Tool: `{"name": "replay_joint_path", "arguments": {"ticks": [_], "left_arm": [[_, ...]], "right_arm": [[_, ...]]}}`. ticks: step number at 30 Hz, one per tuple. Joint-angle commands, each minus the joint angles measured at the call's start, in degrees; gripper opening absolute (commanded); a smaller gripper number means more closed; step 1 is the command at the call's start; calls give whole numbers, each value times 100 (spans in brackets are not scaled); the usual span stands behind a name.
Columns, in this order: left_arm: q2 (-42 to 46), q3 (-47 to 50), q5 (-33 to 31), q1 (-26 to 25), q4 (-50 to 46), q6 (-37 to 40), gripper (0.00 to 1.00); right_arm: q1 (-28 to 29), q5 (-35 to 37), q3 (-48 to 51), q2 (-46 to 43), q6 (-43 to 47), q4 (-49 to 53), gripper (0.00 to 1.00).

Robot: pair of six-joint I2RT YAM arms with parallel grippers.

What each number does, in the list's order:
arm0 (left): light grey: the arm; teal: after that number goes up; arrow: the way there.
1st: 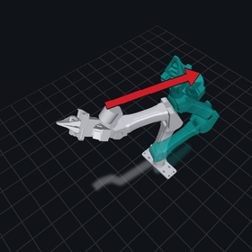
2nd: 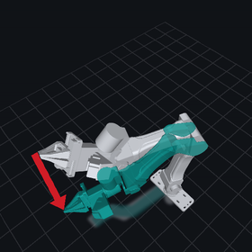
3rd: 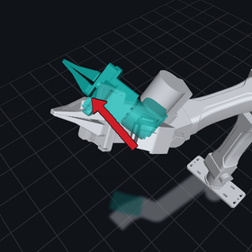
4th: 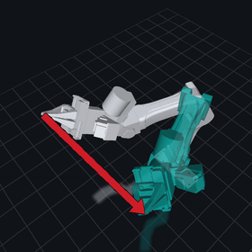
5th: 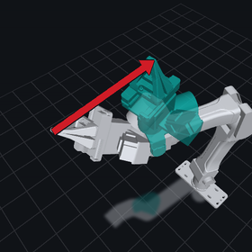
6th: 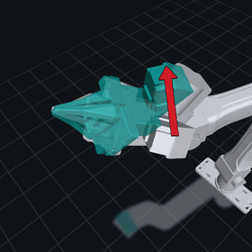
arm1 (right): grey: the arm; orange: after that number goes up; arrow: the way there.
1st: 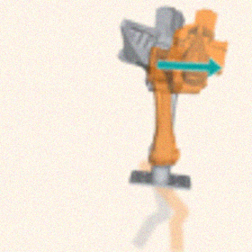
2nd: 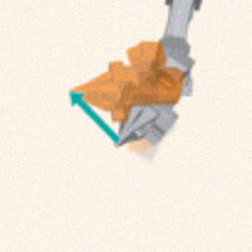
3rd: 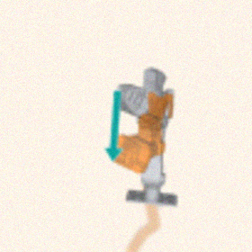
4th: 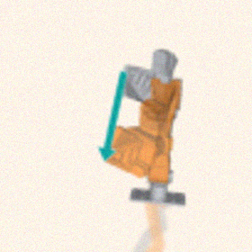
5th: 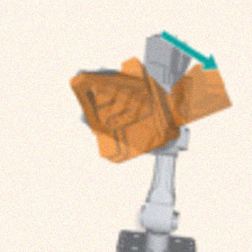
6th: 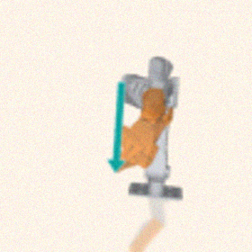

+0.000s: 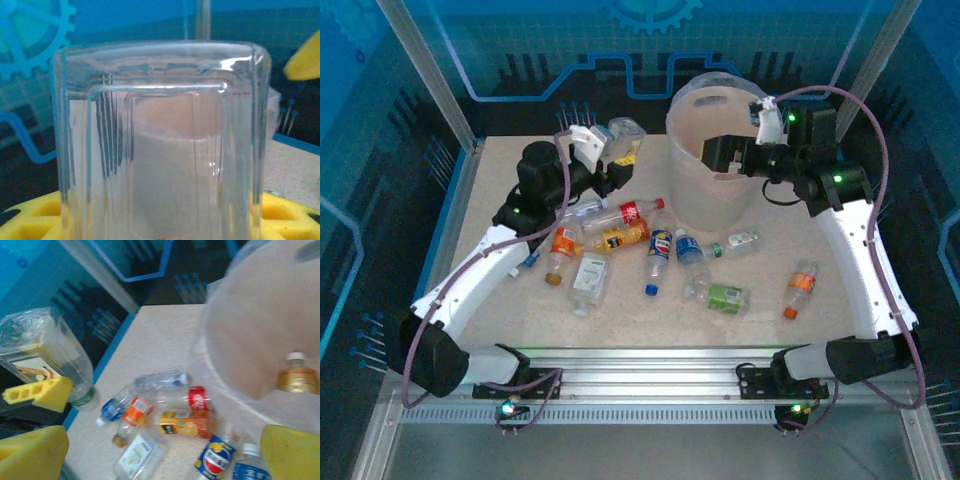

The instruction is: Put the plastic bottles in the bin

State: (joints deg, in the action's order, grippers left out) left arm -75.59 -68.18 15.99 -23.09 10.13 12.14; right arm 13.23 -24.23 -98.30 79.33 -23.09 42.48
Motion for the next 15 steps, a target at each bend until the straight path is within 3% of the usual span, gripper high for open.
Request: {"name": "replay_joint_path", "arguments": {"ticks": [1,8,15], "left_arm": [[149,145,482,-209,645,433,46],[16,109,399,-604,500,933,46],[-47,17,312,-839,262,1259,46]], "right_arm": [[325,-639,-336,243,72,191,100],[924,-633,-805,634,328,382,100],[1144,-783,-1003,846,361,363,100]]}}
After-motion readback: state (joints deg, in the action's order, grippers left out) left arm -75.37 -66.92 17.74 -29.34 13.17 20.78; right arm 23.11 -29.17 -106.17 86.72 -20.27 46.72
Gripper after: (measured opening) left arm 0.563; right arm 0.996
